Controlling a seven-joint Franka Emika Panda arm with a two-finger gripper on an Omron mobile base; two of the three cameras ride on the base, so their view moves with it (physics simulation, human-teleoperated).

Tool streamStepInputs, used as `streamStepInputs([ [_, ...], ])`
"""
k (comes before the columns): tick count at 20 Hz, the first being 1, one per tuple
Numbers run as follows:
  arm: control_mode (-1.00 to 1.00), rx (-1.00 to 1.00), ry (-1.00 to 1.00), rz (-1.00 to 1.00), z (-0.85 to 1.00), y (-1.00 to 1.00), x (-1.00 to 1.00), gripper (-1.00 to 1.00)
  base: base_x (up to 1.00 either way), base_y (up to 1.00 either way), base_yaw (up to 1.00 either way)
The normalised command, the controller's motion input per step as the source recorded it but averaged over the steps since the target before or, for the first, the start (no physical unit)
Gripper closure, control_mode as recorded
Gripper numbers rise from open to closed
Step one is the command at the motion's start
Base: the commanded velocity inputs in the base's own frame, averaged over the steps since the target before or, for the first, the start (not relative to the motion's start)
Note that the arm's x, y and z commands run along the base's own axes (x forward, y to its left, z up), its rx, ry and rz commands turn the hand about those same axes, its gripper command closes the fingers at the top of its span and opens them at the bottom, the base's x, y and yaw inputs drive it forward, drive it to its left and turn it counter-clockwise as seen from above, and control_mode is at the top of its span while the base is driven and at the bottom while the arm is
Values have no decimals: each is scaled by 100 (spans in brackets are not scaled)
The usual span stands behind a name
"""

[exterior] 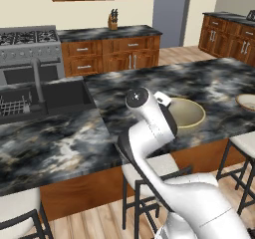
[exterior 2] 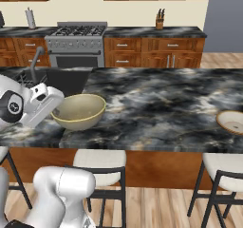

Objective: Pick up the bowls from the cabinet and place each bowl in front of a stool on the dining counter.

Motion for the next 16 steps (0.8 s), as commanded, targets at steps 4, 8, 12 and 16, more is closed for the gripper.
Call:
streamStepInputs([
  [4,-100,1,10,-15,-9,0,65,100,0,0,0],
  [8,-100,2,8,-3,-18,0,63,100,0,0,0],
  [12,-100,1,0,0,-44,0,63,100,0,0,0],
  [16,-100,0,0,0,-57,0,64,100,0,0,0],
])
